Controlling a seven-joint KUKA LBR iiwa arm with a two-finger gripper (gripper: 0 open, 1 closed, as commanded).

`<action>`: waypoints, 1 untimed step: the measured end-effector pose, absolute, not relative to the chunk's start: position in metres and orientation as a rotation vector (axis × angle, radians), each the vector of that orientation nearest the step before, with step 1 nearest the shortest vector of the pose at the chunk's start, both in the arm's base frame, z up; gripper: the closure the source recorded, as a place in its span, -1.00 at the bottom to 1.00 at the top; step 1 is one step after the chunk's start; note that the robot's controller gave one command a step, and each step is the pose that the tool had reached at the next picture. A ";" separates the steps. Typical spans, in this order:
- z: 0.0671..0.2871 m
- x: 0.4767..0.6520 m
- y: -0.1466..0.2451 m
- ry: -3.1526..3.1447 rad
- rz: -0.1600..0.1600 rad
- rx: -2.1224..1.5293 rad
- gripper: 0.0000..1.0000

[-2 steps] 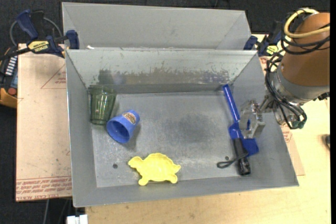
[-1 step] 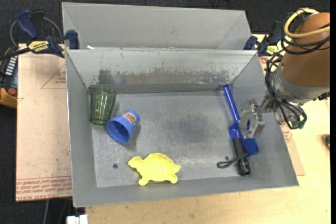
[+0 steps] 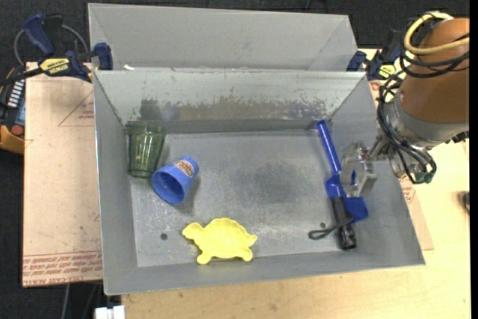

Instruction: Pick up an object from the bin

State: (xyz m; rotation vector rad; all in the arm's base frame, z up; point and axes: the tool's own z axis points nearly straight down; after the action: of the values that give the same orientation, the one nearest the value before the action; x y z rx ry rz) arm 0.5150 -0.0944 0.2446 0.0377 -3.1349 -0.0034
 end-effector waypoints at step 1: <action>0.245 0.515 -0.094 -3.135 -0.003 0.038 1.00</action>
Offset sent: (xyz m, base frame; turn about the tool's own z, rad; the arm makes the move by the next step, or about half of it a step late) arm 0.0000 0.0000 0.0000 0.0000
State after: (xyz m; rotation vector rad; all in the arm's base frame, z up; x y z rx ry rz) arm 0.5150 -0.0944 0.2446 0.0378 -3.1349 -0.0033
